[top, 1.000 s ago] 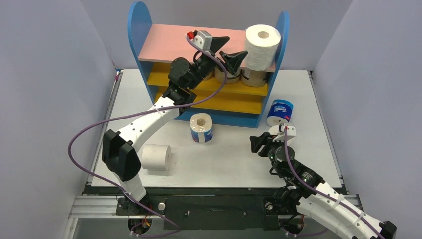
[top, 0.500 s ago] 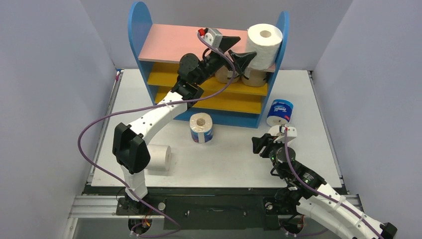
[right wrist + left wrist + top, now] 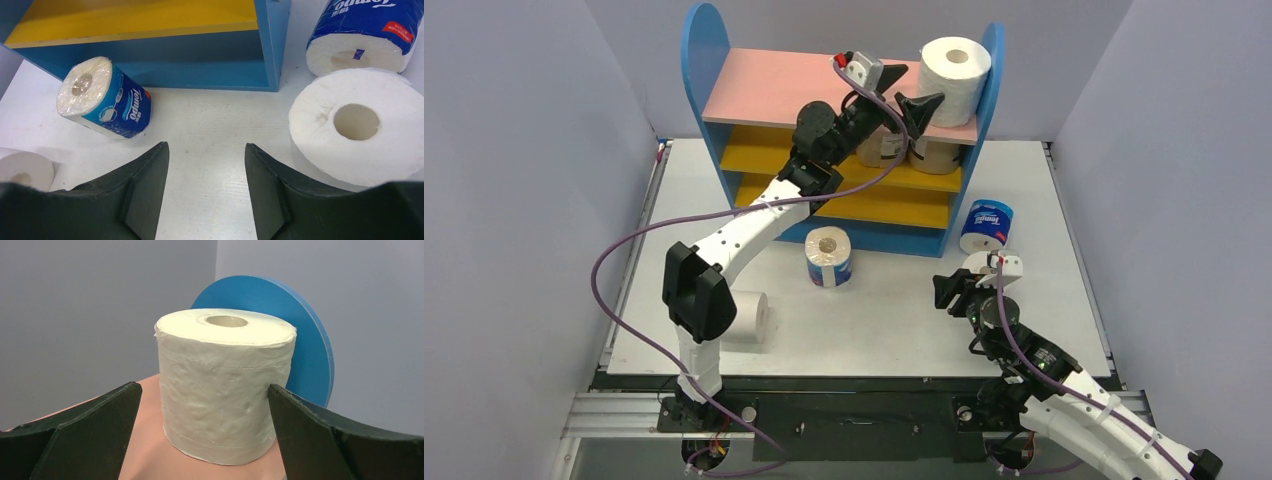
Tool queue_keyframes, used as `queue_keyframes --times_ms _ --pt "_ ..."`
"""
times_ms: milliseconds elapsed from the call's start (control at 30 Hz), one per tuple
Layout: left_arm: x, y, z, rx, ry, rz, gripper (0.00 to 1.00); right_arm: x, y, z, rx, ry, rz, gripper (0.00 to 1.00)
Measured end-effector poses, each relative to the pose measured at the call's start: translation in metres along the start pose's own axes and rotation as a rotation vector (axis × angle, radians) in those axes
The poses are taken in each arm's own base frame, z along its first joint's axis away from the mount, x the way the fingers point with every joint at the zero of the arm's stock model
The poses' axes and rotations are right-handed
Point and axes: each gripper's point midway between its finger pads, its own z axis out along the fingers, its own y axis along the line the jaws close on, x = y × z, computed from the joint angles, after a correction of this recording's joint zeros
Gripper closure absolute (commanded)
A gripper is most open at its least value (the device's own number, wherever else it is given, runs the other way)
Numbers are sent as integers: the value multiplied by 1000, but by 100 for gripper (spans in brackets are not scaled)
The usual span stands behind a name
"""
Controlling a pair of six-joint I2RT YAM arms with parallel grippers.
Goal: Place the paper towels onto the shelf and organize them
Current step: Adjust the paper towel on the shelf.
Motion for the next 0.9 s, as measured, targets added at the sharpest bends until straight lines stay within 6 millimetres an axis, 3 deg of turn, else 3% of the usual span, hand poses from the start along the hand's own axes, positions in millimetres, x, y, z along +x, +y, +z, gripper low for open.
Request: queue_keyframes --times_ms 433,733,900 --pt "12 15 16 -45 -9 13 1 2 -3 -1 12 1 -2 47" --pt "12 15 15 -48 -10 11 4 3 -8 -2 29 -2 -4 48" --pt "11 14 4 -63 5 -2 4 4 -10 -2 35 2 -8 48"
